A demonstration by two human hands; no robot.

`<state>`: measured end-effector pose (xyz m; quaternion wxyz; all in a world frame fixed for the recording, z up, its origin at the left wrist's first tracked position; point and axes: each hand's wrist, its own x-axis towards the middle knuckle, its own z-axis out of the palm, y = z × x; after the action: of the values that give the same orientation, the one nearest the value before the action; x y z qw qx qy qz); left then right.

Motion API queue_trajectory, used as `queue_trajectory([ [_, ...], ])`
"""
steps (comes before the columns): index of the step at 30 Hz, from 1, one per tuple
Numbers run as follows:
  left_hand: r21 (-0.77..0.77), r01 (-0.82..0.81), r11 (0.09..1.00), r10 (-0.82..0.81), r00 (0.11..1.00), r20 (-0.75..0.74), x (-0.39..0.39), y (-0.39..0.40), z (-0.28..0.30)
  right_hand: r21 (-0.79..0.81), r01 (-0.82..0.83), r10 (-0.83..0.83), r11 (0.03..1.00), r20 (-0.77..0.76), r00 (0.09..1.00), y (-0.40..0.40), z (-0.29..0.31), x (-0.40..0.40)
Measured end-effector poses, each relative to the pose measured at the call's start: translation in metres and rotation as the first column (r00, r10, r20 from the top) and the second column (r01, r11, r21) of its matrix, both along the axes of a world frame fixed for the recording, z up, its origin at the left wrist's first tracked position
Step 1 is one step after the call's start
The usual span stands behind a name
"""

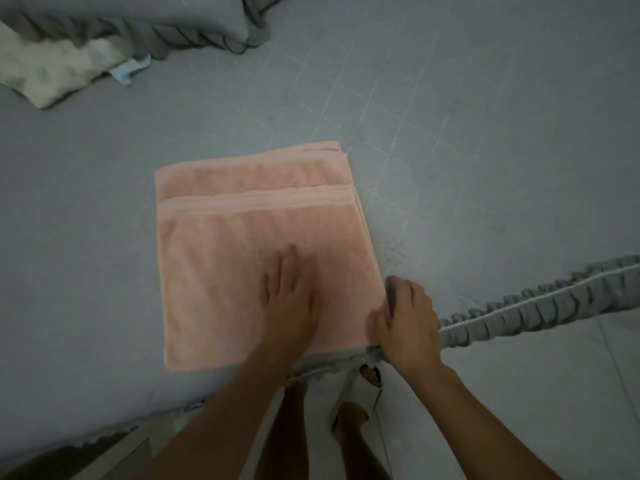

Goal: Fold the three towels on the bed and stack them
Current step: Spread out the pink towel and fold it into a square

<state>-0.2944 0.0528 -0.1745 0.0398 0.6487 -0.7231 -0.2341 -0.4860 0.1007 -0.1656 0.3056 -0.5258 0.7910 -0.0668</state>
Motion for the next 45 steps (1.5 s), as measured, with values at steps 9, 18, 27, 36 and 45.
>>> queue_trajectory([
  [9, 0.063, 0.308, 0.949, -0.314, 0.931, 0.186, 0.080, -0.062, -0.039, 0.004, -0.532, 0.524, 0.847, -0.181, 0.832, -0.096, -0.040, 0.073],
  [18, 0.012, -0.099, 0.995, 0.096, 0.981, 0.171, 0.185, -0.153, -0.013, -0.037, -0.267, 0.248, 0.963, -0.269, 0.931, -0.176, -0.028, 0.067],
  [27, -0.015, -0.120, 0.993, 0.121, 0.988, 0.091, 0.200, -0.253, -0.001, -0.087, -0.321, 0.266, 0.943, -0.381, 0.885, -0.287, -0.009, 0.072],
  [36, -0.176, -0.192, 0.965, 0.179, 0.980, -0.089, 0.229, -0.259, 0.005, -0.311, -0.307, 0.252, 0.899, -0.206, 0.946, -0.311, 0.010, 0.067],
  [45, -0.159, -0.390, 0.907, 0.403, 0.913, 0.057, 0.196, -0.254, -0.015, -0.281, -0.313, 0.210, 0.907, -0.340, 0.916, -0.318, -0.011, 0.111],
])
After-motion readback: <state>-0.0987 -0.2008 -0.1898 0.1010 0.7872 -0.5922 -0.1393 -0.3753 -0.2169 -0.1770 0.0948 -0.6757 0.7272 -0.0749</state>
